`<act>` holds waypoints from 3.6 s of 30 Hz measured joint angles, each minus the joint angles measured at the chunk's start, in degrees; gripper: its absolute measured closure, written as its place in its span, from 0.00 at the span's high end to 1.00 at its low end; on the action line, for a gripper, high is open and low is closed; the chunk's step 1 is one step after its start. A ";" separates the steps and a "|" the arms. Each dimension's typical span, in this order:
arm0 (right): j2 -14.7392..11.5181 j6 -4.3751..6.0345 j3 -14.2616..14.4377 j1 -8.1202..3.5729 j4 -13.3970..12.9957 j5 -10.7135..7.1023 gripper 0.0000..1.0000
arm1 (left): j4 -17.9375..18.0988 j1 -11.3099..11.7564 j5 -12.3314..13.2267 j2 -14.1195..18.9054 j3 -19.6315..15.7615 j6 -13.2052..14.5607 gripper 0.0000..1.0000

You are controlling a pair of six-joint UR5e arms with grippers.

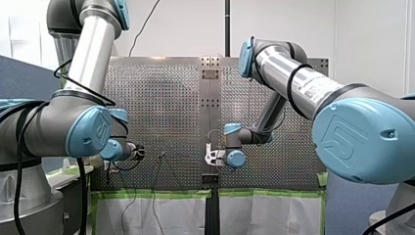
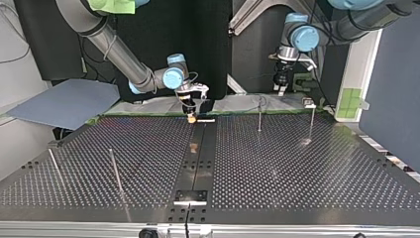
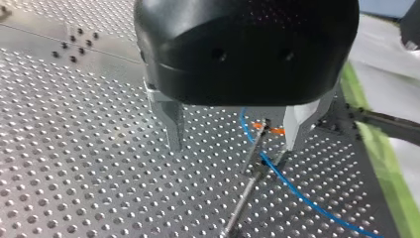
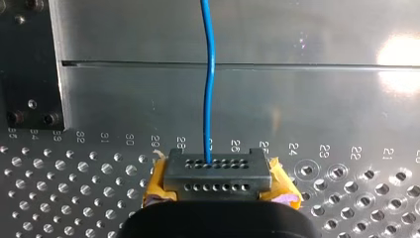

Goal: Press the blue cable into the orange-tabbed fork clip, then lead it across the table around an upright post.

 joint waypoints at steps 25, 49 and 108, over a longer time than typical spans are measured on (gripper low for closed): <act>0.17 0.01 -0.01 0.00 0.00 -0.20 0.00 | 11.83 -6.51 -4.18 -11.43 3.52 1.29 1.00; 0.34 0.05 -0.04 -0.04 0.00 -0.35 0.00 | 10.38 -8.24 -6.42 -12.35 5.22 4.03 1.00; 0.91 0.10 -0.04 -0.09 0.01 -1.04 0.00 | 1.38 -16.34 -14.63 -12.33 10.37 6.88 1.00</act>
